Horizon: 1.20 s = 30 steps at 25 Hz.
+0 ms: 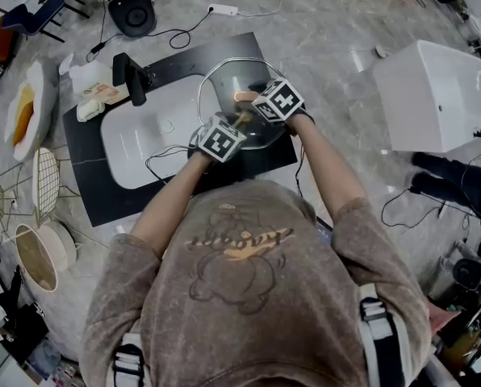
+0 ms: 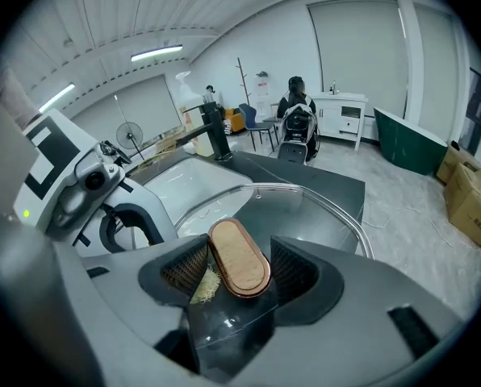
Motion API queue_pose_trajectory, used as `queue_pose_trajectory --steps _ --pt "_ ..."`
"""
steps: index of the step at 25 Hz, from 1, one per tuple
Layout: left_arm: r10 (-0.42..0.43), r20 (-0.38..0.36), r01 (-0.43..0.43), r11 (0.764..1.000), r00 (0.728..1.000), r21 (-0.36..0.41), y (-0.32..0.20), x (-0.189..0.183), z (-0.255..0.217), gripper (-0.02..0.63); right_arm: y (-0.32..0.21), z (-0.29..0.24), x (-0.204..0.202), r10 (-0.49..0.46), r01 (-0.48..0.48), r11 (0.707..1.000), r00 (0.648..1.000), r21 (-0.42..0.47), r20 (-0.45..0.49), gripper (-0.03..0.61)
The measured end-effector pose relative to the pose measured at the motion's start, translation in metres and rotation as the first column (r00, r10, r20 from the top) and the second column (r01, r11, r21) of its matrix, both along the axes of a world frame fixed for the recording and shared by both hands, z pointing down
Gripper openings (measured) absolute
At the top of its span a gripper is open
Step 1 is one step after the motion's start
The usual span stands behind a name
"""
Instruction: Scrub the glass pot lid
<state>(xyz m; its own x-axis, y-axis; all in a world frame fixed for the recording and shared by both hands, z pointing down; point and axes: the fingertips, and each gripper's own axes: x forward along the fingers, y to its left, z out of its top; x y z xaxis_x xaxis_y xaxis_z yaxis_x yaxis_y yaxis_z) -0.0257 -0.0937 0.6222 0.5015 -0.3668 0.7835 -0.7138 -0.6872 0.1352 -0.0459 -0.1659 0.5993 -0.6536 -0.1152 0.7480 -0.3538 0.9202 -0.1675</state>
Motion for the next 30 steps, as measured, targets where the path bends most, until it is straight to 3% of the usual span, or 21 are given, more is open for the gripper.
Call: queue_pose_trajectory --steps 3,7,12,23,27,30 --pt "-0.072 0.003 0.072 0.997 0.997 -0.006 -0.003 0.002 0.0 0.063 0.0 -0.001 -0.002 -0.004 0.004 1.0 1.0 -0.002 0.001 0.245" --pt "-0.075 0.004 0.075 0.997 0.997 -0.013 -0.008 0.013 0.001 0.063 -0.001 -0.001 -0.001 -0.001 0.001 1.0 1.0 -0.002 -0.005 0.247" --pt "-0.093 -0.061 0.091 0.995 0.994 -0.042 -0.011 0.044 0.002 0.063 -0.001 0.002 -0.002 0.002 -0.002 1.0 1.0 -0.002 -0.014 0.247" --pt "-0.181 -0.149 0.178 0.984 0.972 -0.029 -0.021 0.053 -0.006 0.063 -0.001 0.001 -0.001 -0.012 0.011 1.0 1.0 -0.009 -0.005 0.247" --pt "-0.172 -0.253 0.151 0.983 0.952 -0.1 -0.009 0.063 -0.016 0.063 0.0 0.001 -0.001 -0.019 0.019 1.0 1.0 -0.011 0.001 0.247" --pt "-0.179 -0.372 0.107 0.973 0.911 -0.206 0.007 0.086 -0.021 0.063 -0.001 0.001 0.0 -0.022 0.022 1.0 1.0 -0.015 -0.002 0.247"
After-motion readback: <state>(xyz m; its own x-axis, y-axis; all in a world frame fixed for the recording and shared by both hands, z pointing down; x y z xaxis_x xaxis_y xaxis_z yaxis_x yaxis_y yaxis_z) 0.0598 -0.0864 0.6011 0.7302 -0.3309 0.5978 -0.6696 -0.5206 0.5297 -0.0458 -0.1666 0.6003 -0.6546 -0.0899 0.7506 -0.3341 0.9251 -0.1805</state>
